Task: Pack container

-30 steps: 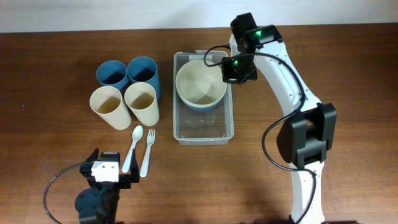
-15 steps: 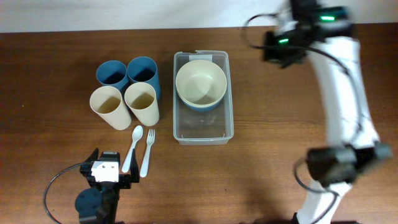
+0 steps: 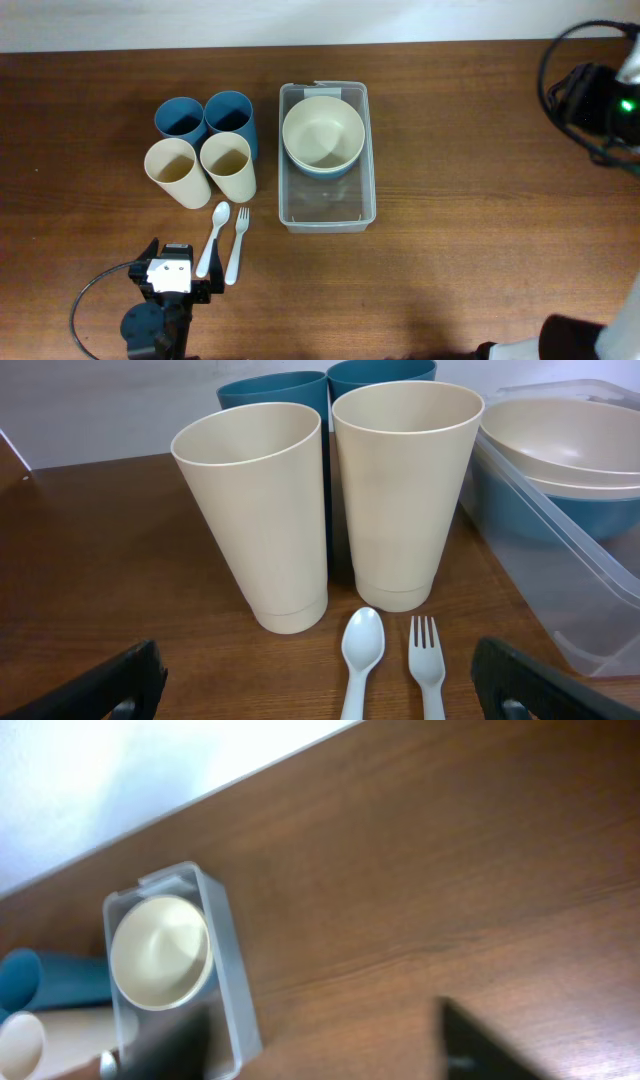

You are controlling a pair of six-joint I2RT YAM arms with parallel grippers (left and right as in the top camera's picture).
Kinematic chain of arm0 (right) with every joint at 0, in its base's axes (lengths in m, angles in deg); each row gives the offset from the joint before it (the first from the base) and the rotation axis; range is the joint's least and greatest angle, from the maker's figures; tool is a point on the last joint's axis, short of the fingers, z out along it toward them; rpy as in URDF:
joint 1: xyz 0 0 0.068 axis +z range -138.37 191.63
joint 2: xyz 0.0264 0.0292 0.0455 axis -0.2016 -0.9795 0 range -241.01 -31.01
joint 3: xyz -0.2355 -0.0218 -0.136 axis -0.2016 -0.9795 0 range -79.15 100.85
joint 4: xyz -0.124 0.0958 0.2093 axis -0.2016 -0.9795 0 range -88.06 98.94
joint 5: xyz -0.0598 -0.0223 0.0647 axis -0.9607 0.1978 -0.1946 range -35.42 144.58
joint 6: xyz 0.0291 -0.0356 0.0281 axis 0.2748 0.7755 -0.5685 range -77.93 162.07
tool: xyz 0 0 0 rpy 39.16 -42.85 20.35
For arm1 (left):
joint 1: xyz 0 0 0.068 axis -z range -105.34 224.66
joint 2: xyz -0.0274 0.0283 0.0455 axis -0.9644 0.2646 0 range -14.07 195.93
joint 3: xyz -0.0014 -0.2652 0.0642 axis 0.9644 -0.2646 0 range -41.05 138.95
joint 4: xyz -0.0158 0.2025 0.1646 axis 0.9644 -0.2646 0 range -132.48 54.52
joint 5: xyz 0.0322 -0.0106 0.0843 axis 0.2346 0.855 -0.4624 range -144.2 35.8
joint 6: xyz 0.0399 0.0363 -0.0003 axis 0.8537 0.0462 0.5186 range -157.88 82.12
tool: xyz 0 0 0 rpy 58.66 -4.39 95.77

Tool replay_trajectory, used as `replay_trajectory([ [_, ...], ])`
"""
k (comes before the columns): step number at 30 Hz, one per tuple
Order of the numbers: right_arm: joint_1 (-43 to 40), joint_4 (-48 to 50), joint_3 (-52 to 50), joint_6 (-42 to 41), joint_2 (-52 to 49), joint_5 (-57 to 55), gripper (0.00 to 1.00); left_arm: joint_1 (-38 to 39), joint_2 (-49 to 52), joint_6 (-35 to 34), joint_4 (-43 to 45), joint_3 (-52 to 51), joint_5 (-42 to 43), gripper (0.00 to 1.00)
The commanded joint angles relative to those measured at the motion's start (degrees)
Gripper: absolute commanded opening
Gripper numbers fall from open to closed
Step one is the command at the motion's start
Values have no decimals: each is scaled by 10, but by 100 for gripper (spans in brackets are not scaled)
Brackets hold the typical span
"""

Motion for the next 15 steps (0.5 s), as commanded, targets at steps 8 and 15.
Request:
replay_trajectory([
  [8,-19,-3,5,6,43,-1,99,3,-4,-11,1,-2,60,100],
  [15,-19,-3,5,6,35,-1,99,3,16,-86,-7,99,45,99],
])
